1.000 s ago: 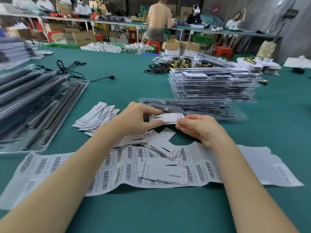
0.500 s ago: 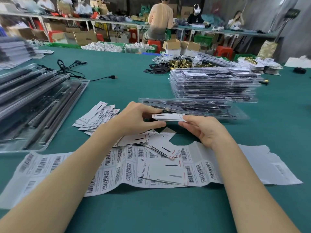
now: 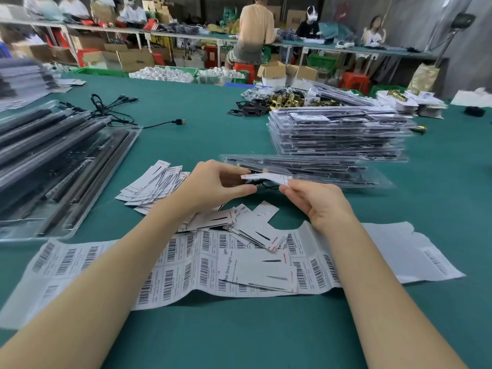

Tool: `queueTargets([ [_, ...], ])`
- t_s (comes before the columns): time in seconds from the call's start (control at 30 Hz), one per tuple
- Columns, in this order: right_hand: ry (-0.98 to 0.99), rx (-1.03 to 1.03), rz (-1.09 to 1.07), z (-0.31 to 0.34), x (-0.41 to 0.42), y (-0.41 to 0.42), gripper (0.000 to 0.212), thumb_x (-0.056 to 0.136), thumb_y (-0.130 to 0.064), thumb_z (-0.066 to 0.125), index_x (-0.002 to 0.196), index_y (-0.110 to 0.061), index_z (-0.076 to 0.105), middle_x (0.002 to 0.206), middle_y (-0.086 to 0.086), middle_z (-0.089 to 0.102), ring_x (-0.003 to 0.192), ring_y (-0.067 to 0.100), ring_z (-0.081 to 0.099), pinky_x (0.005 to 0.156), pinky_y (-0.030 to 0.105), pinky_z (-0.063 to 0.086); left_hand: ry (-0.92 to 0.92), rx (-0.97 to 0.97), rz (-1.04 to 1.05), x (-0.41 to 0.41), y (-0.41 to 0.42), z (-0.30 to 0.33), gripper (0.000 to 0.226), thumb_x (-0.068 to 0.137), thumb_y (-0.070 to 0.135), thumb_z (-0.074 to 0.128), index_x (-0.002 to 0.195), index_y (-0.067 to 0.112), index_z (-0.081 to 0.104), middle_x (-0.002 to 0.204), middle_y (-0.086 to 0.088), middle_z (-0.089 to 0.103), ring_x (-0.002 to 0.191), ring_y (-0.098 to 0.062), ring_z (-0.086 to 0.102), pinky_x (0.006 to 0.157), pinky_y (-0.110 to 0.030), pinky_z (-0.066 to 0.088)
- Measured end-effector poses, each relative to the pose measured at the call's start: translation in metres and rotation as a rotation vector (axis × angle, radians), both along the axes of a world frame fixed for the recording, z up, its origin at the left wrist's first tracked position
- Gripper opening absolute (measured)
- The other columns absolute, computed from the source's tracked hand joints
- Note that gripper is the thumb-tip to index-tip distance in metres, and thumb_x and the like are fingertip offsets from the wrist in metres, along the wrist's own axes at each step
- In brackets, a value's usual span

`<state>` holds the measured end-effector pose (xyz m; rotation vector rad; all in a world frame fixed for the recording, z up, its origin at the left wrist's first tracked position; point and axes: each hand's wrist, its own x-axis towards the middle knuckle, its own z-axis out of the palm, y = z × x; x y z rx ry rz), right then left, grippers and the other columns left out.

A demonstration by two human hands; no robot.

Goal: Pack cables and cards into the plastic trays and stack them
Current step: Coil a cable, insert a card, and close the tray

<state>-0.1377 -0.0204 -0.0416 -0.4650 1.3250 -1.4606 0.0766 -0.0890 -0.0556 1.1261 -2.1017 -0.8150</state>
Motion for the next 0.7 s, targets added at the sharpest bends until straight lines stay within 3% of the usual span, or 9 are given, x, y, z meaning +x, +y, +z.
queueTargets([
  [0.1, -0.008, -0.03, 0.02, 0.0, 0.0, 0.001, 0.013, 0.081, 0.009, 0.075, 0.093, 0.01, 0.069, 0.08, 0.019, 0.076, 0.077, 0.026, 0.077, 0.062, 0.019, 0.059, -0.003, -0.035, 0.042, -0.003, 0.001, 0.0, 0.036, 0.084, 0.036, 0.079, 0.119, 0.031, 0.074, 0.095, 0.024, 0.074, 0.087, 0.012, 0.068, 0.086, -0.01, 0.053],
  [0.23, 0.121, -0.002, -0.009, -0.003, 0.003, 0.002, 0.016, 0.079, 0.006, 0.079, 0.091, 0.0, 0.07, 0.079, 0.016, 0.076, 0.077, 0.024, 0.077, 0.073, 0.022, 0.061, -0.077, 0.017, 0.044, -0.005, 0.004, 0.006, 0.075, 0.061, 0.08, 0.074, 0.124, 0.04, 0.069, 0.089, 0.033, 0.068, 0.085, 0.018, 0.065, 0.071, 0.002, 0.045],
  [0.37, 0.037, -0.004, -0.047, -0.003, 0.006, 0.0, 0.009, 0.082, 0.008, 0.073, 0.088, 0.004, 0.068, 0.077, 0.017, 0.076, 0.075, 0.022, 0.077, 0.066, 0.019, 0.06, -0.047, -0.047, 0.088, -0.005, 0.005, 0.002, 0.05, 0.078, 0.06, 0.076, 0.121, 0.033, 0.072, 0.085, 0.03, 0.069, 0.083, 0.016, 0.066, 0.082, -0.006, 0.052],
  [0.53, -0.015, -0.027, -0.062, -0.003, 0.009, -0.001, 0.011, 0.083, 0.008, 0.073, 0.092, 0.005, 0.066, 0.077, 0.017, 0.076, 0.075, 0.023, 0.077, 0.062, 0.019, 0.059, -0.068, -0.112, 0.08, -0.006, 0.009, 0.004, 0.052, 0.077, 0.05, 0.082, 0.123, 0.029, 0.072, 0.097, 0.021, 0.073, 0.086, 0.009, 0.068, 0.084, -0.007, 0.051],
  [0.6, 0.149, -0.026, -0.028, -0.005, 0.009, 0.0, 0.01, 0.084, -0.003, 0.078, 0.086, 0.0, 0.069, 0.074, 0.014, 0.076, 0.073, 0.022, 0.077, 0.063, 0.021, 0.06, -0.079, -0.148, 0.111, -0.008, 0.01, 0.003, 0.047, 0.083, 0.044, 0.078, 0.126, 0.026, 0.071, 0.096, 0.018, 0.073, 0.085, 0.003, 0.069, 0.084, -0.01, 0.051],
  [0.7, 0.658, -0.12, -0.033, -0.009, 0.009, 0.002, 0.016, 0.085, -0.024, 0.079, 0.075, -0.012, 0.073, 0.063, 0.0, 0.074, 0.058, 0.016, 0.074, 0.058, 0.025, 0.061, -0.121, -0.191, 0.122, -0.011, 0.011, 0.001, 0.042, 0.091, 0.041, 0.07, 0.129, 0.022, 0.069, 0.1, 0.009, 0.076, 0.089, -0.005, 0.068, 0.081, -0.009, 0.047],
])
